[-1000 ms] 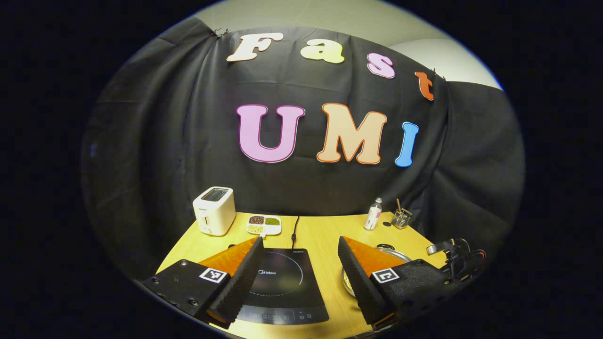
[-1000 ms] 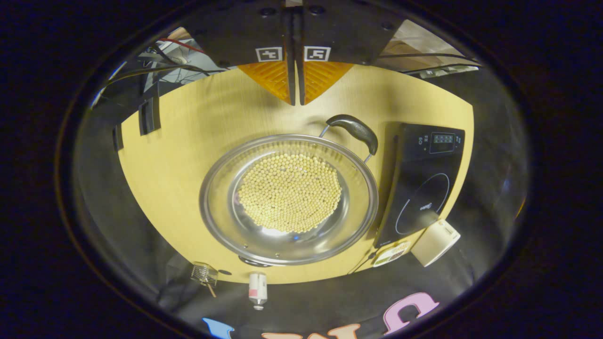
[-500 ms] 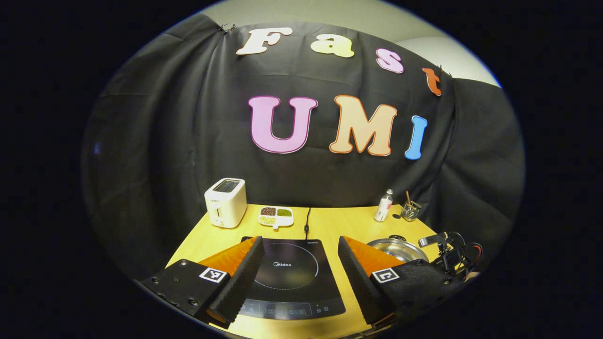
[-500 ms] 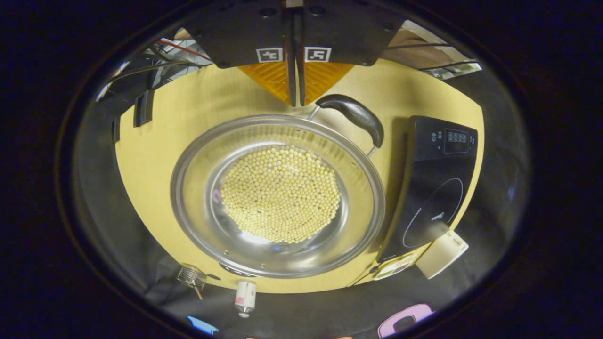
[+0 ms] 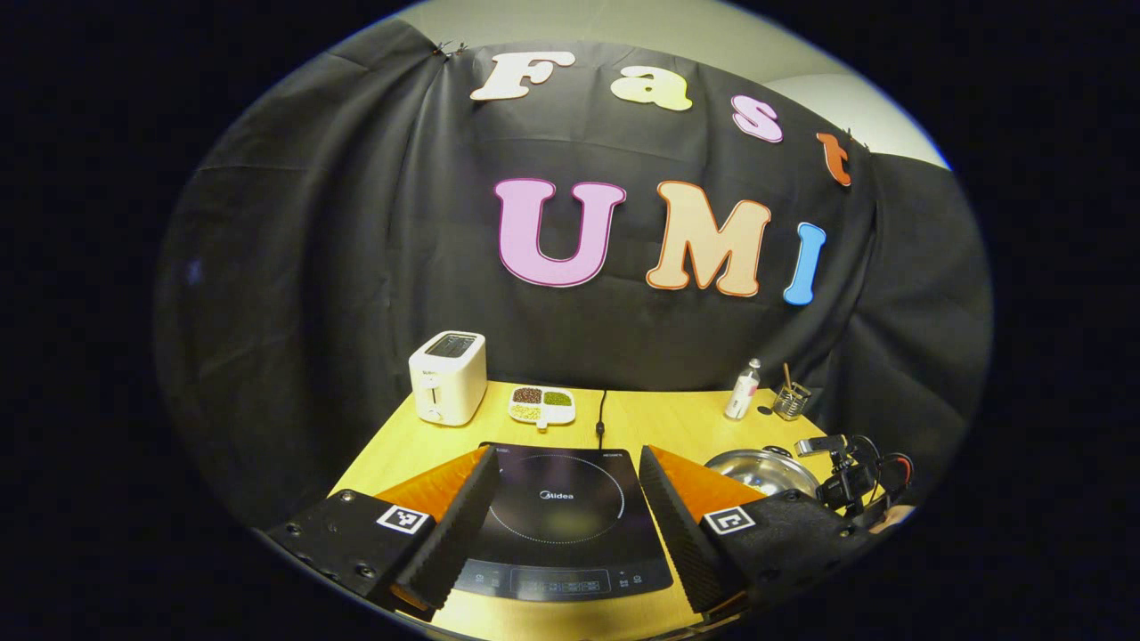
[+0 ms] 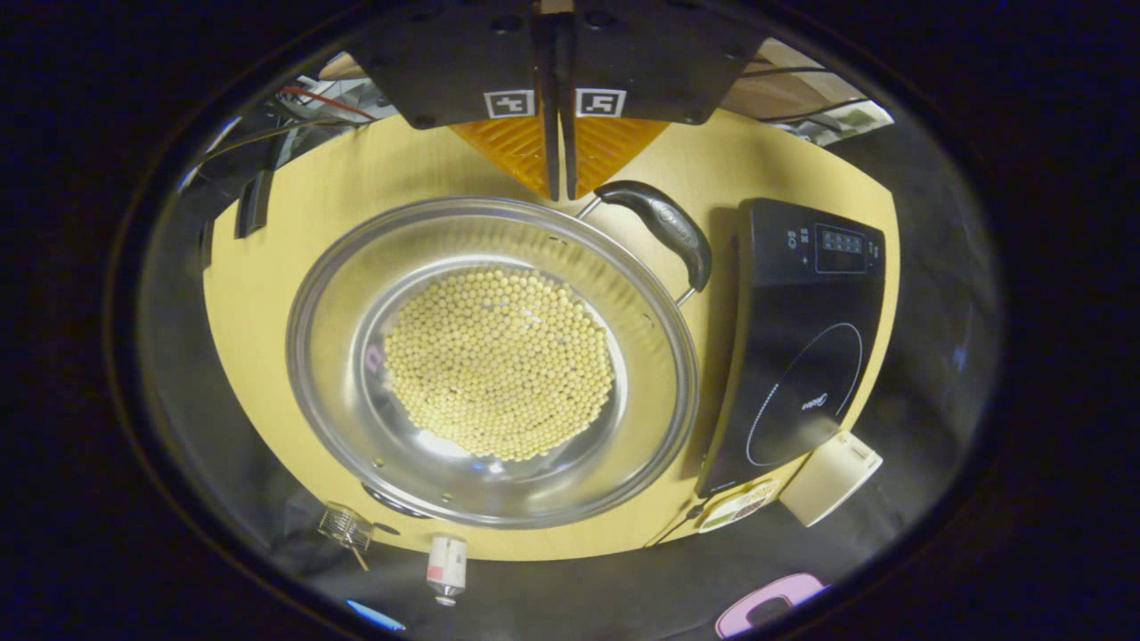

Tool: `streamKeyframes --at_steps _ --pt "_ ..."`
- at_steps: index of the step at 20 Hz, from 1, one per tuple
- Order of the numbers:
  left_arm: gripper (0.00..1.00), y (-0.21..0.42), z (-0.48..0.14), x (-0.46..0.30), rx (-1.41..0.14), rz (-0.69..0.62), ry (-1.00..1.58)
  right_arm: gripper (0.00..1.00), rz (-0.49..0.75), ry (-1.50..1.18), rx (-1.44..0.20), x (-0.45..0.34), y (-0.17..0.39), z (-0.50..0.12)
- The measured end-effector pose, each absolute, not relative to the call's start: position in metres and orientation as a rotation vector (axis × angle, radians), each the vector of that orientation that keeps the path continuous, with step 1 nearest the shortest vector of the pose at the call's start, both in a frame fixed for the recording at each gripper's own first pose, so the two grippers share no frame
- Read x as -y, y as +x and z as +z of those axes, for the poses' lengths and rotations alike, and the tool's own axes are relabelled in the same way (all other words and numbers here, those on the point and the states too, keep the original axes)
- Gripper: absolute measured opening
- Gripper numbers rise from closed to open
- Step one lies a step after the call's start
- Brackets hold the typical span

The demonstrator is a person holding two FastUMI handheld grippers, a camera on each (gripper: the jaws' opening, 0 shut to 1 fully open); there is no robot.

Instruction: First push the handle of the pot to place it horizontally, then grasp the pot with both hands and set it on the induction cooktop.

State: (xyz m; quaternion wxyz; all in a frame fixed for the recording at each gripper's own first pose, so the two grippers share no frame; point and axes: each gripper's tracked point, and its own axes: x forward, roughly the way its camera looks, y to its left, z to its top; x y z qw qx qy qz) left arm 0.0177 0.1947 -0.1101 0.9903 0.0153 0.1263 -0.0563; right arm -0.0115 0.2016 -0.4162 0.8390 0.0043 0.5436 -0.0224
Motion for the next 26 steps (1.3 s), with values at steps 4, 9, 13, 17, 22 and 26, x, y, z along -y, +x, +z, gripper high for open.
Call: streamKeyframes --at_steps 4,9,13,17,22,26 --pt "0.96 0.015 -0.110 -0.204 -0.247 -0.094 0.023 0.03 -0.068 0.059 -1.142 -0.216 0.010 -0.411" --pt "0.96 0.014 -0.113 -0.215 -0.248 -0.067 0.014 0.02 -0.073 0.168 -1.144 -0.244 0.028 -0.410" --pt "0.96 0.012 -0.116 -0.225 -0.255 -0.047 0.007 0.00 -0.096 0.238 -1.136 -0.263 0.043 -0.412" --pt "0.96 0.014 -0.118 -0.229 -0.260 -0.038 -0.006 0.02 -0.113 0.258 -1.135 -0.272 0.052 -0.414" --pt "0.96 0.017 -0.119 -0.230 -0.264 -0.054 0.011 0.00 -0.117 0.247 -1.128 -0.281 0.064 -0.412" --pt "0.96 0.021 -0.125 -0.232 -0.276 -0.067 0.011 0.02 -0.120 0.250 -1.134 -0.285 0.073 -0.410"
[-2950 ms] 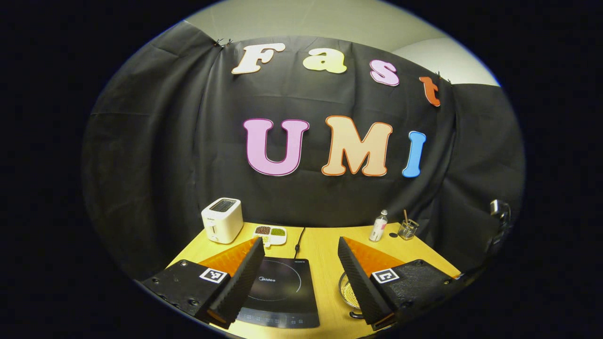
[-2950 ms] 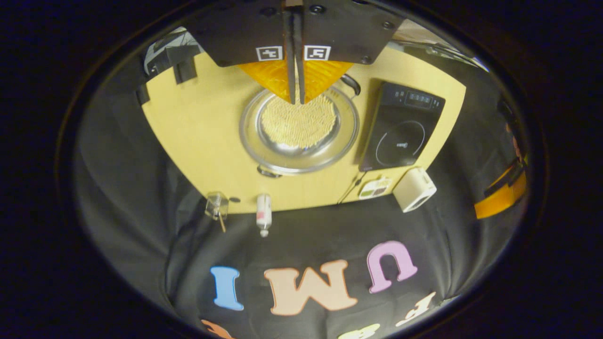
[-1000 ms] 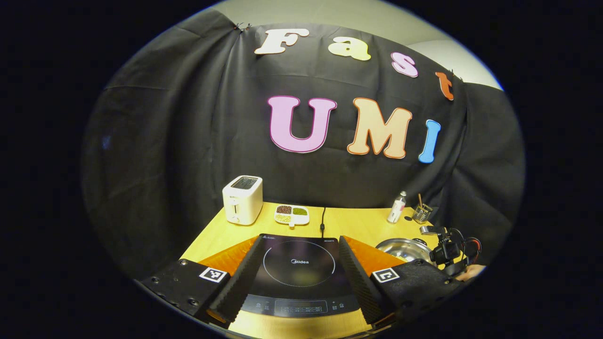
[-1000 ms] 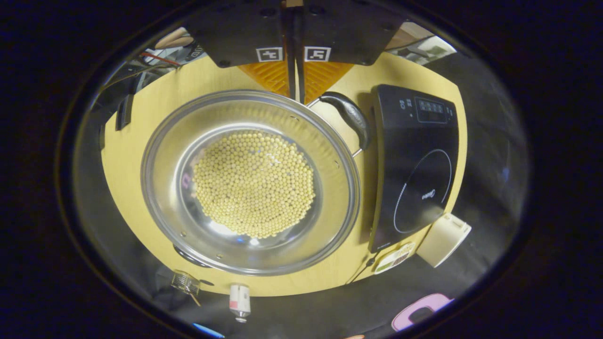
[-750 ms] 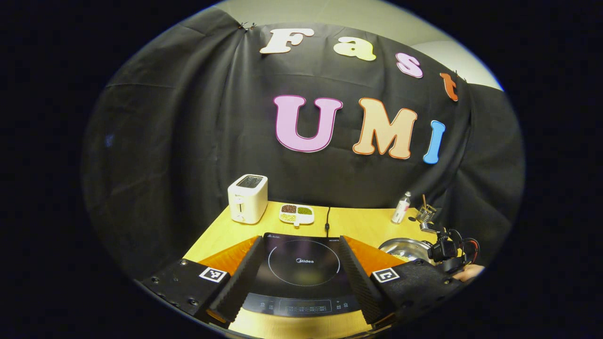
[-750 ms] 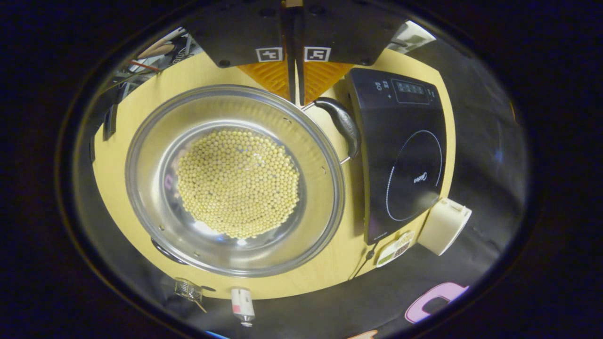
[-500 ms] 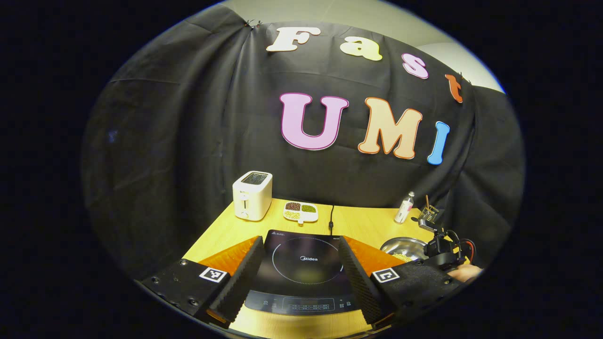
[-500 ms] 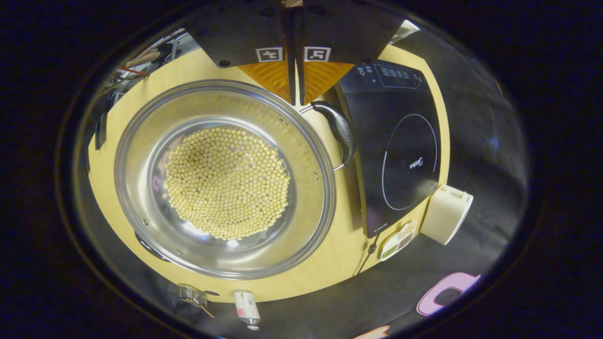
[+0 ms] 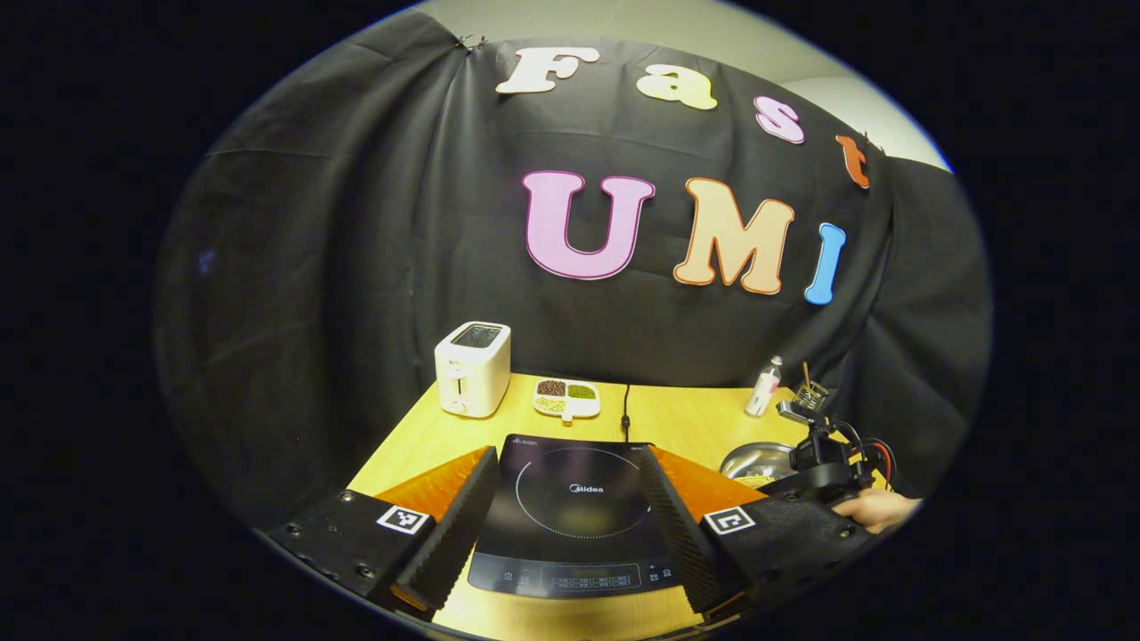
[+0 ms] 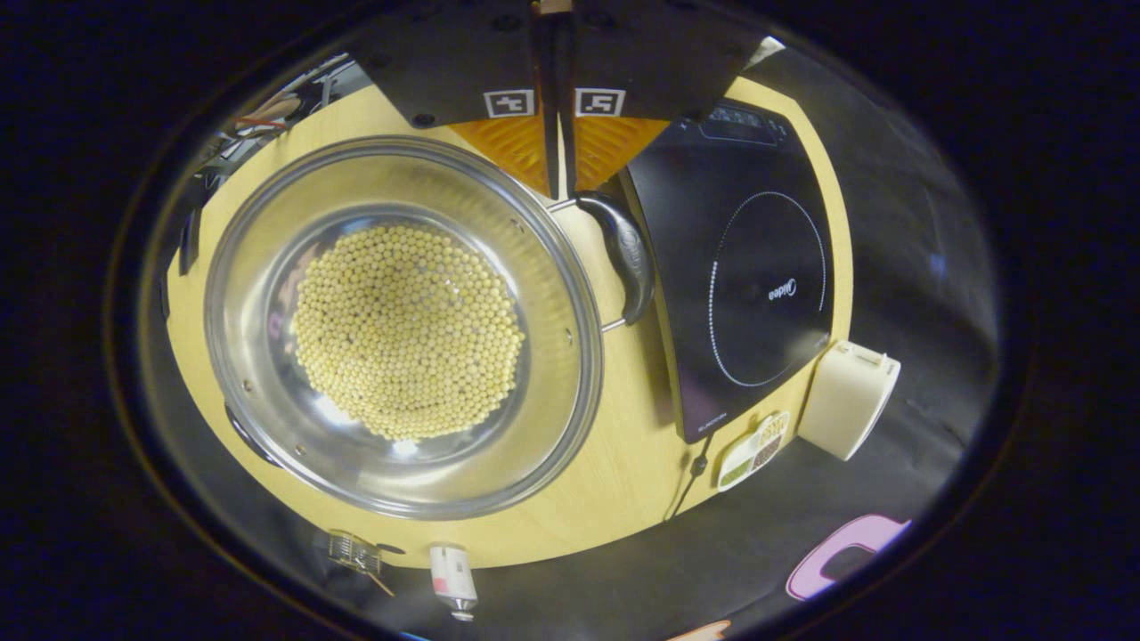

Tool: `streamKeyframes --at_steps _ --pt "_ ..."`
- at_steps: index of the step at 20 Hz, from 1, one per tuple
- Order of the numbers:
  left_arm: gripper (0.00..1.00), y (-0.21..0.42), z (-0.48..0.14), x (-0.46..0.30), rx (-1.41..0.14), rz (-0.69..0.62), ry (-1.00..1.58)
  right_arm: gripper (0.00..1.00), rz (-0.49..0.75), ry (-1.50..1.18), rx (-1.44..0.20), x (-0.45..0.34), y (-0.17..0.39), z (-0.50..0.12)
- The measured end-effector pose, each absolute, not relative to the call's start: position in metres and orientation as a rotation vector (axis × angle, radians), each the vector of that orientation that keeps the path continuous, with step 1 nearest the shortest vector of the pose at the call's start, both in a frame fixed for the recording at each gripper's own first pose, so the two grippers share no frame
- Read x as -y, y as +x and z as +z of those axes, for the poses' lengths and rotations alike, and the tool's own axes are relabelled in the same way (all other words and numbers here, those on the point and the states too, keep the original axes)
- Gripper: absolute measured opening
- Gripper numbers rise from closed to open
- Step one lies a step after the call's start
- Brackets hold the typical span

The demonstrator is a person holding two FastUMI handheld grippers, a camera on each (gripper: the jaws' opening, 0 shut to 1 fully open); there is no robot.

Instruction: First push the handle of the pot to place it horizontally, then grasp the pot with both hands and set it on the induction cooktop.

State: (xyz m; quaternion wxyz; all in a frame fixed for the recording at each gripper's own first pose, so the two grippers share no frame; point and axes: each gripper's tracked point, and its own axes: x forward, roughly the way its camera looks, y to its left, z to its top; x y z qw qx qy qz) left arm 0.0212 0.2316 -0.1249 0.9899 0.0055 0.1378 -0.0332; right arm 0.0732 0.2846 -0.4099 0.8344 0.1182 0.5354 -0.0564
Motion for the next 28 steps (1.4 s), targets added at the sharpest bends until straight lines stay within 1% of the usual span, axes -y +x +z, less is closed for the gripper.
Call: streamKeyframes --at_steps 2,3,4,9,13,14,15,19,20,21,22,23,24,25,26,28 --pt "0.96 0.023 -0.130 -0.232 -0.288 -0.068 0.005 0.02 -0.118 0.242 -1.141 -0.286 0.077 -0.410" --pt "0.96 0.024 -0.132 -0.233 -0.294 -0.067 0.003 0.00 -0.115 0.237 -1.144 -0.286 0.079 -0.410" --pt "0.96 0.024 -0.134 -0.234 -0.298 -0.066 -0.003 0.02 -0.113 0.236 -1.145 -0.287 0.082 -0.409" --pt "0.96 0.024 -0.139 -0.238 -0.309 -0.057 -0.028 0.02 -0.111 0.239 -1.144 -0.290 0.092 -0.406" --pt "0.96 0.026 -0.144 -0.237 -0.318 -0.058 -0.045 0.02 -0.091 0.225 -1.159 -0.289 0.087 -0.403" --pt "0.96 0.026 -0.145 -0.236 -0.323 -0.062 -0.051 0.00 -0.073 0.227 -1.165 -0.290 0.082 -0.400" --pt "0.96 0.027 -0.146 -0.232 -0.328 -0.070 -0.058 0.02 -0.054 0.229 -1.164 -0.291 0.078 -0.395" --pt "0.96 0.030 -0.155 -0.218 -0.355 -0.111 -0.062 0.03 -0.025 0.263 -1.145 -0.283 0.060 -0.376" --pt "0.96 0.030 -0.157 -0.215 -0.362 -0.123 -0.061 0.14 -0.014 0.273 -1.142 -0.280 0.054 -0.370" --pt "0.96 0.030 -0.158 -0.211 -0.370 -0.139 -0.063 0.05 -0.019 0.261 -1.131 -0.274 0.049 -0.365" --pt "0.96 0.031 -0.160 -0.205 -0.380 -0.157 -0.068 0.15 -0.029 0.250 -1.119 -0.266 0.044 -0.362" --pt "0.96 0.030 -0.163 -0.200 -0.392 -0.174 -0.072 0.15 -0.030 0.254 -1.109 -0.259 0.038 -0.357" --pt "0.96 0.031 -0.166 -0.195 -0.399 -0.189 -0.075 0.19 -0.037 0.255 -1.106 -0.252 0.032 -0.356" --pt "0.96 0.031 -0.169 -0.191 -0.408 -0.203 -0.075 0.19 -0.038 0.255 -1.102 -0.244 0.029 -0.352" --pt "0.96 0.031 -0.172 -0.186 -0.419 -0.214 -0.074 0.24 -0.044 0.251 -1.097 -0.234 0.025 -0.349" --pt "0.96 0.032 -0.179 -0.175 -0.442 -0.235 -0.073 0.54 -0.057 0.263 -1.107 -0.216 0.014 -0.346"
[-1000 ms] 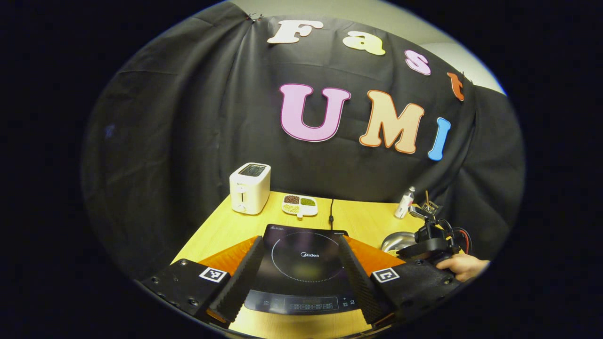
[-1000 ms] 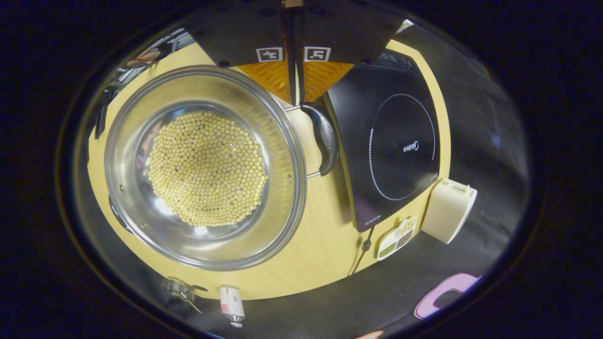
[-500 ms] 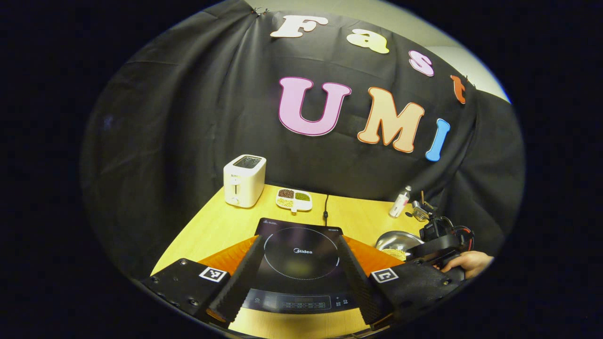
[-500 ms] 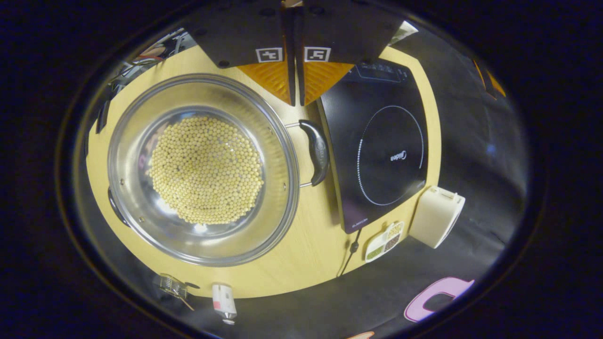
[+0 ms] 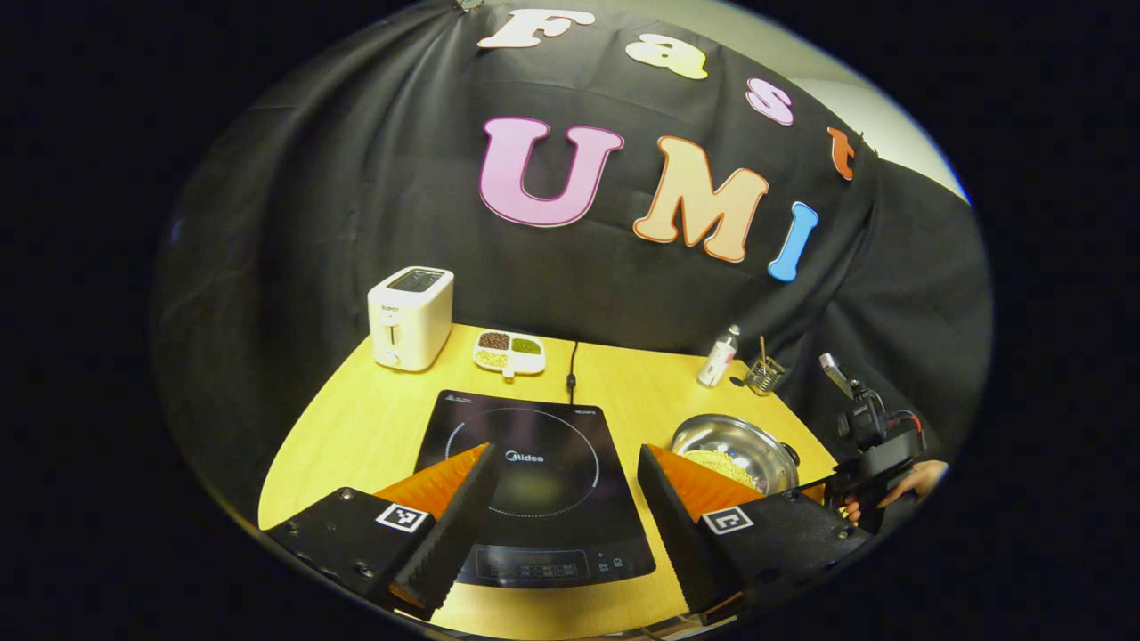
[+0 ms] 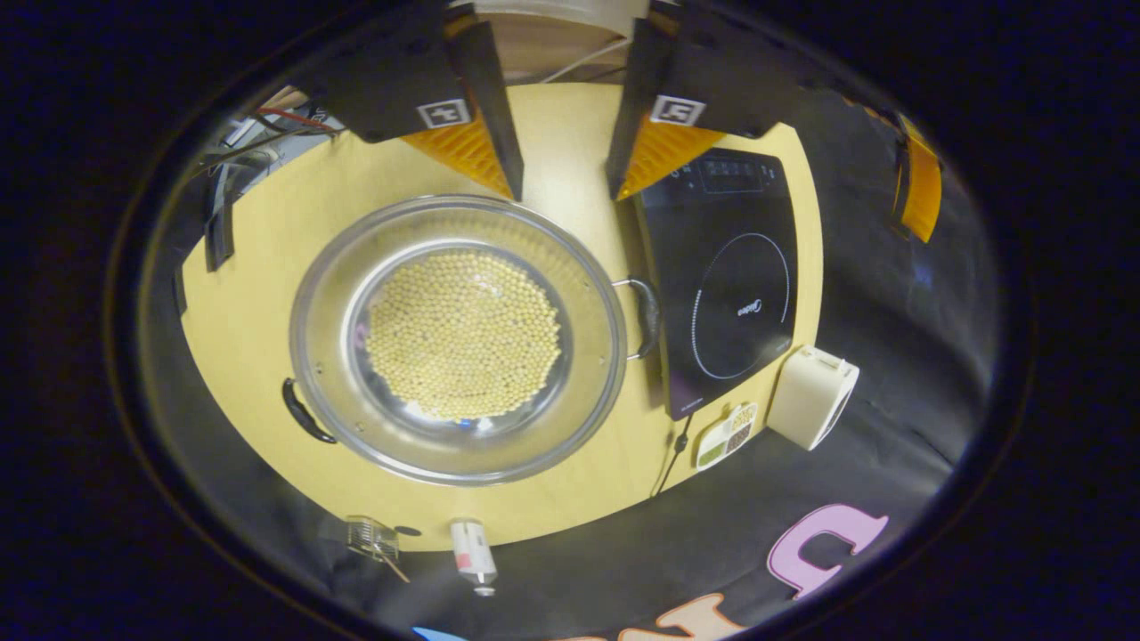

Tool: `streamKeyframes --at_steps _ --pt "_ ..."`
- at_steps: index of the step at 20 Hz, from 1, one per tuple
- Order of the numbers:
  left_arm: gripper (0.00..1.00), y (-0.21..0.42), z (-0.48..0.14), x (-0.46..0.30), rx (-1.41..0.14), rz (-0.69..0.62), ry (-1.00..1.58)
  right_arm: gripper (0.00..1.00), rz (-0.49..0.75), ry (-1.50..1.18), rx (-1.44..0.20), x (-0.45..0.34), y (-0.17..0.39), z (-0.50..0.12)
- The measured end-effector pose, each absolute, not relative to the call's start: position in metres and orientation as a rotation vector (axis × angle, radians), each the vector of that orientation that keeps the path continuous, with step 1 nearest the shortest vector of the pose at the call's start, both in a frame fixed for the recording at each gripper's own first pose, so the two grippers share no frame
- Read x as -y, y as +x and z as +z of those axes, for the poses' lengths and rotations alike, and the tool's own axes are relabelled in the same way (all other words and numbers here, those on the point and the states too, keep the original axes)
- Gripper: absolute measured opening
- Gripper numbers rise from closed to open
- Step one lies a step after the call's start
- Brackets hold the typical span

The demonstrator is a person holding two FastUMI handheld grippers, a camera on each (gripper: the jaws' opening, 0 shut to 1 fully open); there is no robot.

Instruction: First push the handle of the pot to place it horizontally, then grasp the pot with both hands and set it on the induction cooktop.

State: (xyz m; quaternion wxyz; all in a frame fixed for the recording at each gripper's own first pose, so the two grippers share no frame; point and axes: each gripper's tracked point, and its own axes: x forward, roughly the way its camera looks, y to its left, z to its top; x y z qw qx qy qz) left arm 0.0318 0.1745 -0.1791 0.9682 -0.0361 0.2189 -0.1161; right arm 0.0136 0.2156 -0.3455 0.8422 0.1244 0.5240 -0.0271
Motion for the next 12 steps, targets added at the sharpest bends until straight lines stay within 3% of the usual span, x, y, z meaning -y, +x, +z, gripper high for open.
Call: streamKeyframes --at_steps 2,3,4,6,7,8,12 --pt "0.96 0.032 -0.186 -0.159 -0.471 -0.271 -0.089 0.82 -0.072 0.297 -1.110 -0.200 0.010 -0.341" --pt "0.96 0.031 -0.192 -0.151 -0.494 -0.287 -0.098 0.80 -0.075 0.313 -1.112 -0.191 0.011 -0.339" --pt "0.96 0.031 -0.198 -0.144 -0.524 -0.297 -0.103 0.93 -0.075 0.327 -1.114 -0.182 0.012 -0.336" --pt "0.96 0.034 -0.209 -0.132 -0.573 -0.302 -0.116 1.00 -0.079 0.336 -1.119 -0.164 0.015 -0.332" --pt "1.00 0.036 -0.216 -0.125 -0.599 -0.299 -0.122 1.00 -0.081 0.330 -1.124 -0.152 0.018 -0.330" --pt "0.96 0.037 -0.223 -0.119 -0.629 -0.296 -0.127 0.94 -0.079 0.324 -1.130 -0.142 0.020 -0.327" --pt "0.96 0.042 -0.247 -0.081 -0.751 -0.307 -0.188 0.94 -0.080 0.323 -1.139 -0.092 0.042 -0.317"
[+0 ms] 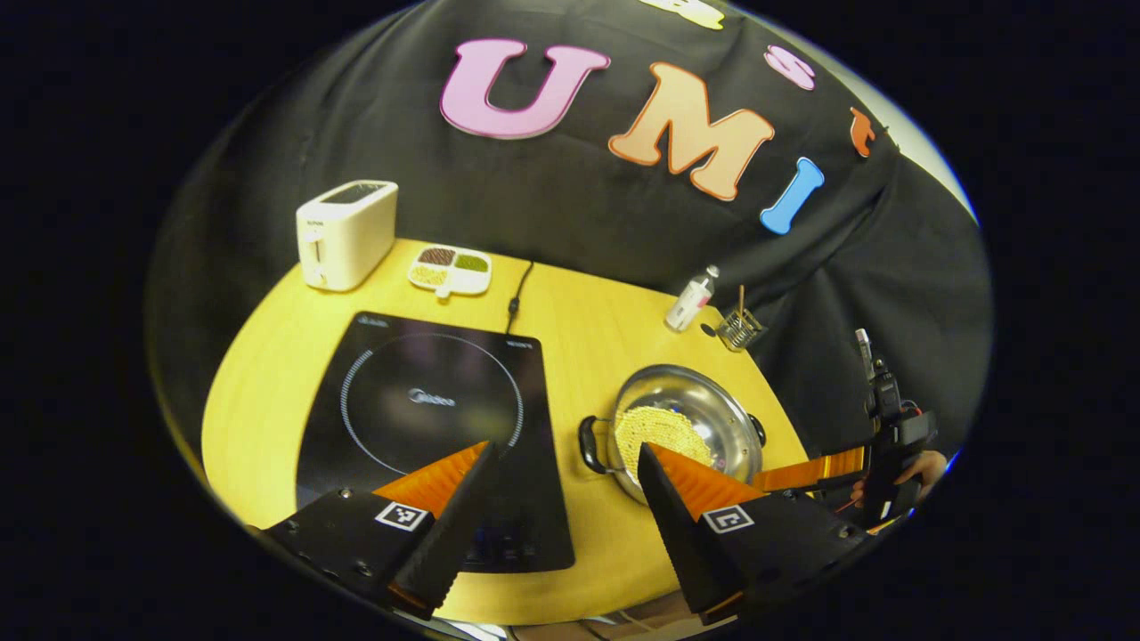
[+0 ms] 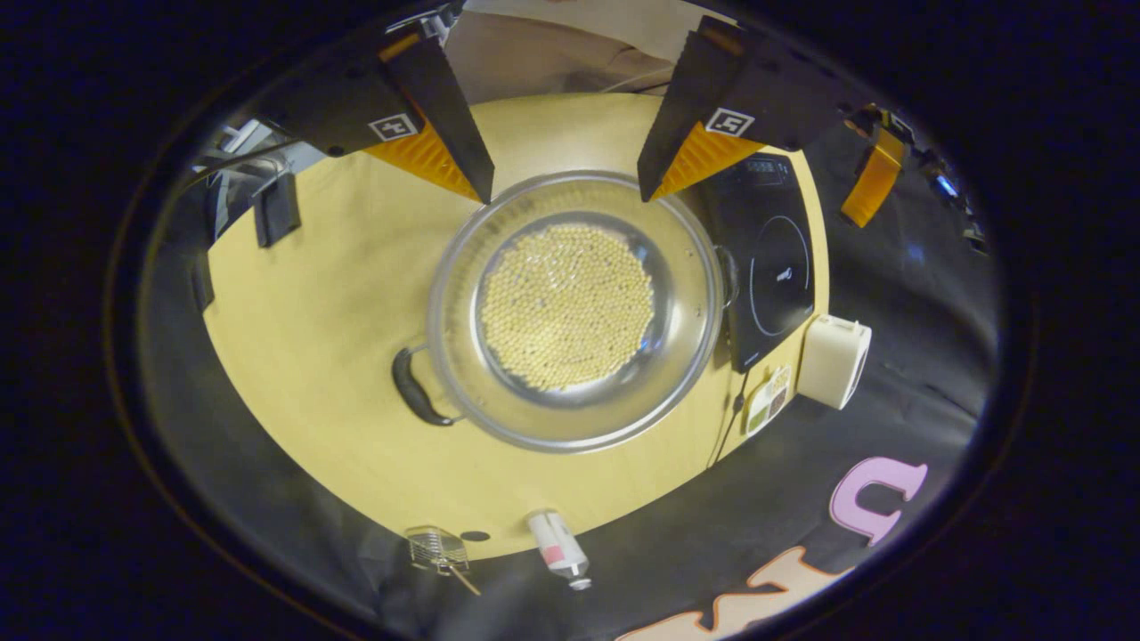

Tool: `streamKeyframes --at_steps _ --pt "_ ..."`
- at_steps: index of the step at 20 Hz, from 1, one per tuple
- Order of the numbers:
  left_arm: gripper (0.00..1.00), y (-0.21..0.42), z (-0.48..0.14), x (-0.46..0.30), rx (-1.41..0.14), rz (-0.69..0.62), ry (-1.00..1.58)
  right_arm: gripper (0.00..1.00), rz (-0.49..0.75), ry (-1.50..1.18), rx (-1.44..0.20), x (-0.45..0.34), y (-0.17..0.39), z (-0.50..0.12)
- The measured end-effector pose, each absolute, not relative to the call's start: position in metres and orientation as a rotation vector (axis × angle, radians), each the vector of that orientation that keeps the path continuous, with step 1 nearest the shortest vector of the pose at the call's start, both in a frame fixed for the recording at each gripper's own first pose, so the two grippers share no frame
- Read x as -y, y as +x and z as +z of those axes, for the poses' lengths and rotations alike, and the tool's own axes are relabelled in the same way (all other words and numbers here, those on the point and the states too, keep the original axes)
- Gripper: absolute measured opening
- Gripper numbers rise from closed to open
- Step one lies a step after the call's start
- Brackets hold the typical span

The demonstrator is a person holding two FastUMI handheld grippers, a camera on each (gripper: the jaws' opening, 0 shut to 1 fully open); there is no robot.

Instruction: First push the handle of the pot to place it horizontally, then grasp the pot with both hands and set it on the induction cooktop.

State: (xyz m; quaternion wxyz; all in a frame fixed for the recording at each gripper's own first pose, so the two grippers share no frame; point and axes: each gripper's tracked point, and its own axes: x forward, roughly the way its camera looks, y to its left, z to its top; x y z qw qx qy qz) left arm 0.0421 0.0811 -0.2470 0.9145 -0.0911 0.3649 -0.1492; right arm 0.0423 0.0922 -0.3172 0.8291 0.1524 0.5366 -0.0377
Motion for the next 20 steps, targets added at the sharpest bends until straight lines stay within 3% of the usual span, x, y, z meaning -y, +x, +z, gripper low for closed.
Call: streamKeyframes --at_steps 4,5,6,7,13,14,15,16,19,20 --pt "0.96 0.052 -0.273 -0.049 -0.863 -0.293 -0.236 0.94 -0.075 0.333 -1.158 -0.045 0.078 -0.318" --pt "0.96 0.056 -0.281 -0.043 -0.882 -0.284 -0.240 1.00 -0.072 0.336 -1.167 -0.037 0.086 -0.320" --pt "0.97 0.060 -0.288 -0.038 -0.900 -0.273 -0.243 1.00 -0.069 0.336 -1.177 -0.029 0.093 -0.323" --pt "0.96 0.063 -0.297 -0.034 -0.919 -0.257 -0.244 0.94 -0.065 0.335 -1.192 -0.023 0.101 -0.327" --pt "0.97 0.085 -0.331 -0.025 -1.002 -0.182 -0.243 0.92 -0.025 0.314 -1.258 -0.001 0.137 -0.350" --pt "0.97 0.086 -0.335 -0.024 -1.017 -0.177 -0.242 1.00 -0.018 0.327 -1.266 -0.001 0.136 -0.350" --pt "1.00 0.087 -0.340 -0.023 -1.029 -0.172 -0.241 0.92 -0.013 0.340 -1.271 0.000 0.139 -0.351" --pt "0.97 0.088 -0.344 -0.022 -1.042 -0.168 -0.239 1.00 -0.010 0.341 -1.277 0.001 0.141 -0.354" --pt "0.97 0.087 -0.355 -0.020 -1.079 -0.148 -0.235 1.00 -0.001 0.330 -1.295 0.008 0.147 -0.366" --pt "0.97 0.087 -0.359 -0.019 -1.091 -0.141 -0.234 0.92 0.002 0.327 -1.304 0.010 0.147 -0.368"
